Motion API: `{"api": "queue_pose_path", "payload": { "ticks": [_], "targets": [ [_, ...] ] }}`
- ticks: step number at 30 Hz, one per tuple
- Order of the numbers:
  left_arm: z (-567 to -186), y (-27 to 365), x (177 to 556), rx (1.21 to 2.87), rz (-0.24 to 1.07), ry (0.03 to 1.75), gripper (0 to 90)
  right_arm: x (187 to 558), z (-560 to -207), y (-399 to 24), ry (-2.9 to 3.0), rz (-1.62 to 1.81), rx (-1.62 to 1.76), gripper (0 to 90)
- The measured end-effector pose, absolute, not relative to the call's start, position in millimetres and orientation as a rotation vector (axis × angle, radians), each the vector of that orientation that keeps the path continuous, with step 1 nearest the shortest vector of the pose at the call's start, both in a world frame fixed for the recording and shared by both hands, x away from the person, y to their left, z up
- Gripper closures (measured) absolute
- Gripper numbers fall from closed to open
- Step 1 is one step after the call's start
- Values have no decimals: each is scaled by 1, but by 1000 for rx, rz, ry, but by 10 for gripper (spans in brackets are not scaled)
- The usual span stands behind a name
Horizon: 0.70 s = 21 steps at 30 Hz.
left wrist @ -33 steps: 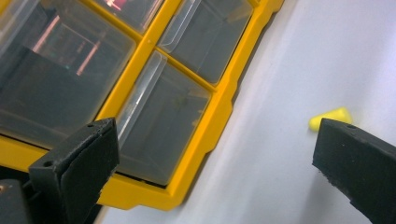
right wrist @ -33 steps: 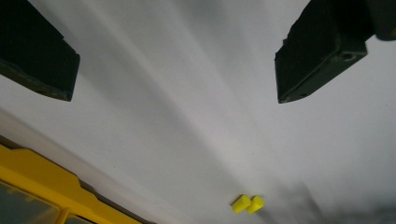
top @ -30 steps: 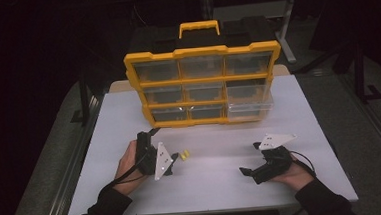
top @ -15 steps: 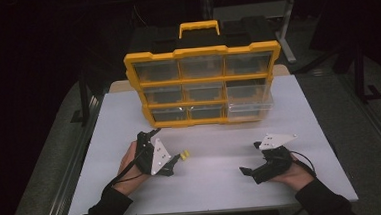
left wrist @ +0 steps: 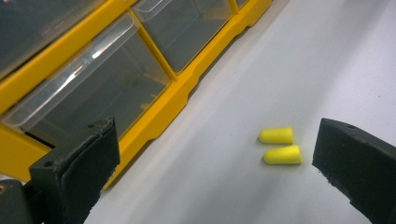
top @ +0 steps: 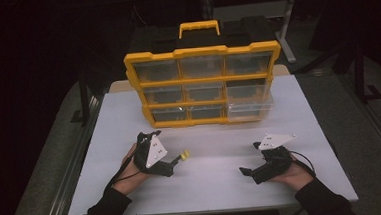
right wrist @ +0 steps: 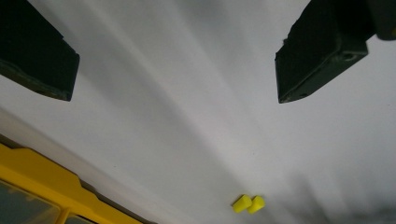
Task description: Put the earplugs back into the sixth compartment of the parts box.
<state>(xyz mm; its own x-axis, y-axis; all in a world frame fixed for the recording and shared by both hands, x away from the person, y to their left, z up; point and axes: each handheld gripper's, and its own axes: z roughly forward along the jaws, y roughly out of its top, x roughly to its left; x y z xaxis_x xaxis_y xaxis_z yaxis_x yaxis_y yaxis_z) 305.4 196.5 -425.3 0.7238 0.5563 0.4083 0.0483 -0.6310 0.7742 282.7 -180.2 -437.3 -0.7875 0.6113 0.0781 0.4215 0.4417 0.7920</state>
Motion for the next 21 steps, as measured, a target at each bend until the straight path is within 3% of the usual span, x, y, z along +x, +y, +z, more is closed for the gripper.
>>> {"api": "queue_pose_path", "payload": {
  "ticks": [9,21],
  "targets": [
    [-427,198,308,2143,749,516,2,283,-437,-180,2473,1265,901,0],
    [-422,207,315,2054,547,676,2,282,-437,-180,2473,1266,899,0]
  ]
}}
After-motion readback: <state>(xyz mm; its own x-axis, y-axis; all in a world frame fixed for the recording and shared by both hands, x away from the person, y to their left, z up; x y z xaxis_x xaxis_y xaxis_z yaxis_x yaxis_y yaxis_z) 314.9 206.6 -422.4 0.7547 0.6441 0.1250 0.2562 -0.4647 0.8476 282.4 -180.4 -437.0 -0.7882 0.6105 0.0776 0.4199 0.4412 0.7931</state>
